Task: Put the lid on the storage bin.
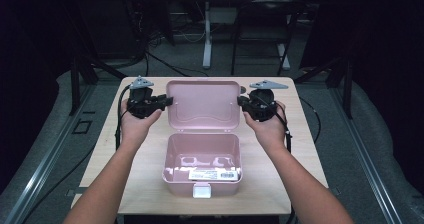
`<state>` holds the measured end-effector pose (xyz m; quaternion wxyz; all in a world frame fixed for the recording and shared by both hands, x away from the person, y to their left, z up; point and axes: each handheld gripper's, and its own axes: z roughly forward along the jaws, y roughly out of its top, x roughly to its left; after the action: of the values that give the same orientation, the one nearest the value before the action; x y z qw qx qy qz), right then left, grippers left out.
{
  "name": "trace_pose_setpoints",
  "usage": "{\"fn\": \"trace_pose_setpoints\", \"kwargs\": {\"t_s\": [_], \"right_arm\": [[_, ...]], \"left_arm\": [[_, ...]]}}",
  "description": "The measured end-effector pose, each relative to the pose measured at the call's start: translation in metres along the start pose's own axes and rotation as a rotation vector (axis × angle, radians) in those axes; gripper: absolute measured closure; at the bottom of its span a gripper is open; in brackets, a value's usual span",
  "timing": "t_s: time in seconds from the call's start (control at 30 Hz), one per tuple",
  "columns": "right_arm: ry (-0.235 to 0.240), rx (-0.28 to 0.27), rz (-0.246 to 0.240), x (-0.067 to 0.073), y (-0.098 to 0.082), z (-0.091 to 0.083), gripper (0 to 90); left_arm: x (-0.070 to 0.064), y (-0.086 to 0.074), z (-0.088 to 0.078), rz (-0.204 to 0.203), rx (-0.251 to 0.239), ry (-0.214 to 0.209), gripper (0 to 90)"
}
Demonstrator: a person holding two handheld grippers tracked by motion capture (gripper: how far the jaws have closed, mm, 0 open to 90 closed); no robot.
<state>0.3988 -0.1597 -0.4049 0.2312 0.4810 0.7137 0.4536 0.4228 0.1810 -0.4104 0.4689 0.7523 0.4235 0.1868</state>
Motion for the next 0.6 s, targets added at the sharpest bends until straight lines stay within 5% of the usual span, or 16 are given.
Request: {"fn": "trace_pose_setpoints", "kwargs": {"t_s": [0.6], "right_arm": [[0.016,0.004,0.019,-0.0036,0.0018,0.0028,84.1]], "left_arm": [[-0.0014,0.0017,-0.0047,-0.015,-0.016,0.004,80.7]]}}
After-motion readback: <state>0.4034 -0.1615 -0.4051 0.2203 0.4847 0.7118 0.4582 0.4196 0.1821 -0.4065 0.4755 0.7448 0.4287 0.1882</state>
